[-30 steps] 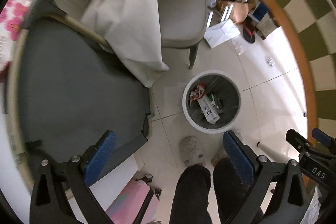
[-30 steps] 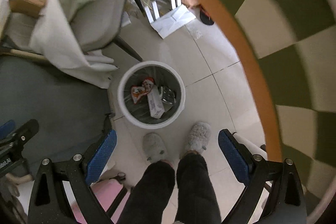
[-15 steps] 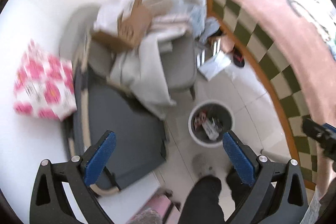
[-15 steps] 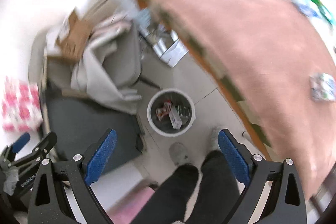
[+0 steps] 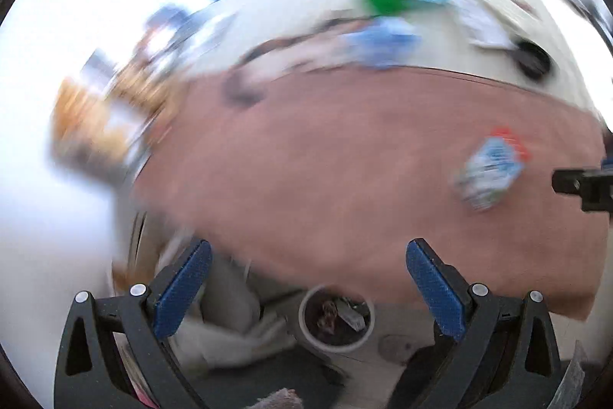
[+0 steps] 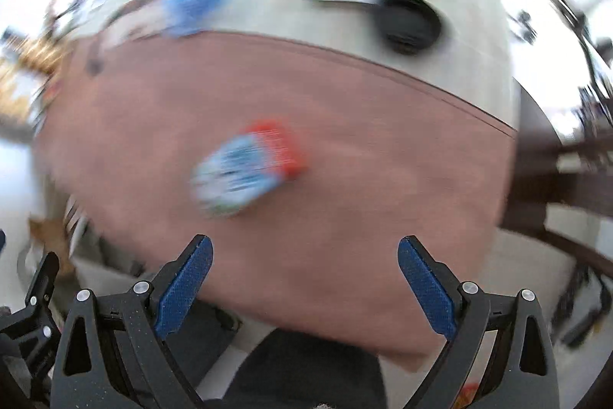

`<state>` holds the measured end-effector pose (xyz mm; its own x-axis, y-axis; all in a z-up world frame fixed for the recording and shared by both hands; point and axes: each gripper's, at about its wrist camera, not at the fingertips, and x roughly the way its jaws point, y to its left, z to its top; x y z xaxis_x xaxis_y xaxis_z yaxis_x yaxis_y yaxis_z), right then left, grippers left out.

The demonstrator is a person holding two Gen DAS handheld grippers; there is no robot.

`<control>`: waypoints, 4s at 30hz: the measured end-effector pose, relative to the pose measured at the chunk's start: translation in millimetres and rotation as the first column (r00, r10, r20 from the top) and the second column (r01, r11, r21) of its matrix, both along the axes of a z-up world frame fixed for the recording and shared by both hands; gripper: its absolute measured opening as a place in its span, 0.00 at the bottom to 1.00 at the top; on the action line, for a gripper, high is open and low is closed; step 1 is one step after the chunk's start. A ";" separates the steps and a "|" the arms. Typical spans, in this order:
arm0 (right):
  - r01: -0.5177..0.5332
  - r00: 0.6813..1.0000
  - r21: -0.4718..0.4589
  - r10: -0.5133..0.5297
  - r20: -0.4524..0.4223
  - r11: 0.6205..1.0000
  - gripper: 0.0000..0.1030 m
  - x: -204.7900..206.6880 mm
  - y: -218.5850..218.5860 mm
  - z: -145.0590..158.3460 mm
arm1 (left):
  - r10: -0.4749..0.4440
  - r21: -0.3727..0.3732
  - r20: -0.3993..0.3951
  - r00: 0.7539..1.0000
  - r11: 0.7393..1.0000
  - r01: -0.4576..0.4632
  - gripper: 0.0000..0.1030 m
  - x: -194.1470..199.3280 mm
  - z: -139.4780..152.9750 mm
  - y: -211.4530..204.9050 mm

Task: Collect trash
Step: 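Move both tools away from the bin back over the table, then grasp the Perfectlands milk carton with the left tool while the right tool grasps the black lid, then carry the Perfectlands milk carton and black lid to the bin and release them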

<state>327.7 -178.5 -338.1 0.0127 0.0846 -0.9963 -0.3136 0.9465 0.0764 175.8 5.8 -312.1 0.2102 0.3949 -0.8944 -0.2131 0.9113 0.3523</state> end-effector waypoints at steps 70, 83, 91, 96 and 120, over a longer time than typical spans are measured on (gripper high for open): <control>-0.012 0.991 0.055 0.004 0.130 0.998 0.09 124.4 -7.9 10.7 | 0.342 -0.384 -0.062 0.938 0.859 -0.339 0.45 127.6 -24.3 -3.6; -0.225 0.966 0.212 0.189 0.179 0.951 0.09 21.6 52.5 63.5 | 0.466 -0.424 0.078 0.881 0.816 -0.394 0.45 13.0 23.3 48.9; -0.390 0.920 0.241 0.365 0.143 0.889 0.09 -108.9 106.0 55.3 | 0.605 -0.453 0.088 0.791 0.732 -0.509 0.45 -114.6 24.5 81.9; -0.494 0.867 0.239 0.495 0.060 0.836 0.09 -196.2 155.0 2.9 | 0.713 -0.487 0.030 0.701 0.623 -0.613 0.45 -197.6 -19.8 113.3; -0.713 0.675 -0.020 0.679 -0.289 0.701 0.81 -328.1 282.5 -493.7 | 0.892 -0.544 -0.276 0.358 0.162 -0.823 0.98 -364.9 -435.2 200.2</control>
<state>-0.4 103.9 -831.8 -0.2395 -0.1507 -0.9591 -0.8724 0.4669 0.1445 -189.1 206.0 -747.3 0.1437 -0.1256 -0.9816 -0.9818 0.1065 -0.1573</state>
